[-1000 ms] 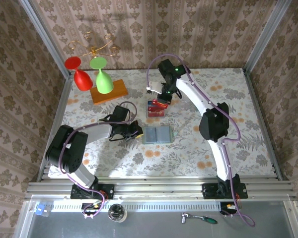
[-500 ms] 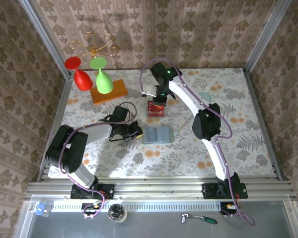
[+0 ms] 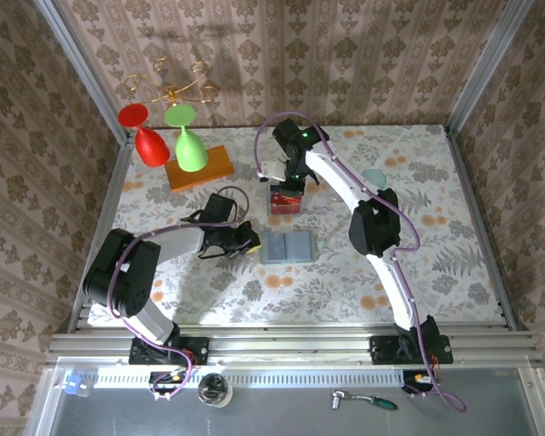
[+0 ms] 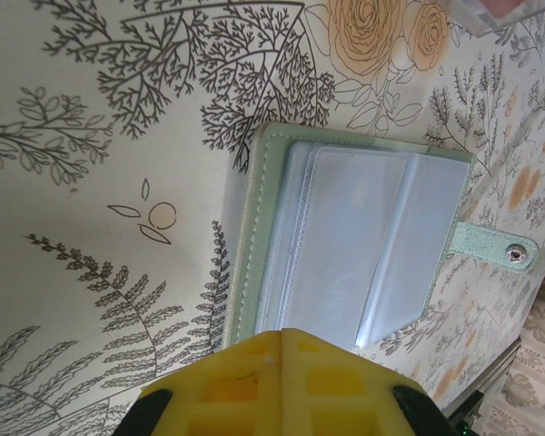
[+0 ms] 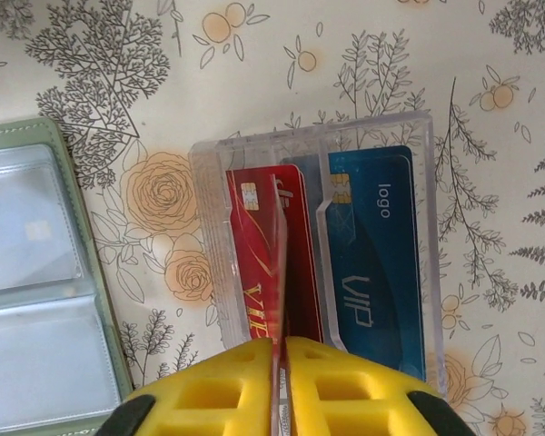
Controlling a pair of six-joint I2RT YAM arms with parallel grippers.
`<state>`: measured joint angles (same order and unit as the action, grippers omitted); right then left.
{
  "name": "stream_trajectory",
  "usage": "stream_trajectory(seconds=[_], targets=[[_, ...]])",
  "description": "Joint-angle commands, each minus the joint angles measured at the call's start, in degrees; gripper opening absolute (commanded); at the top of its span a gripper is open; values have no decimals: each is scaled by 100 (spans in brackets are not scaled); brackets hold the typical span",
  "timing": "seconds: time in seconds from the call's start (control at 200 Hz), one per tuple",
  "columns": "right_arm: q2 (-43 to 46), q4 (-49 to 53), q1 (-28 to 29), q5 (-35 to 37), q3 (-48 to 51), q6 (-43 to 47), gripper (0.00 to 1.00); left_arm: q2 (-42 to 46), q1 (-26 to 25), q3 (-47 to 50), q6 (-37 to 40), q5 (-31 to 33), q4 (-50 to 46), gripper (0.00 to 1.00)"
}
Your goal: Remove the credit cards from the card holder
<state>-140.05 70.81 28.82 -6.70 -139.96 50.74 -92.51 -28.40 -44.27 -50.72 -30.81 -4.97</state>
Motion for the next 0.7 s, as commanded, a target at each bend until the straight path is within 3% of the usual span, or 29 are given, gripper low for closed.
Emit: stream_trajectory(seconds=[0.0,0.345,0.695], targets=[[-43,-27,10,300,-152,-46,21,-4,23,-73,1,-30,-198,3],[316,-458,63,357,260,-566,21,115,28,-38,19,-13,-201,3],[1184,-2145,111,669,1869,-2830,23,193,37,-34,75,66,-184,3]])
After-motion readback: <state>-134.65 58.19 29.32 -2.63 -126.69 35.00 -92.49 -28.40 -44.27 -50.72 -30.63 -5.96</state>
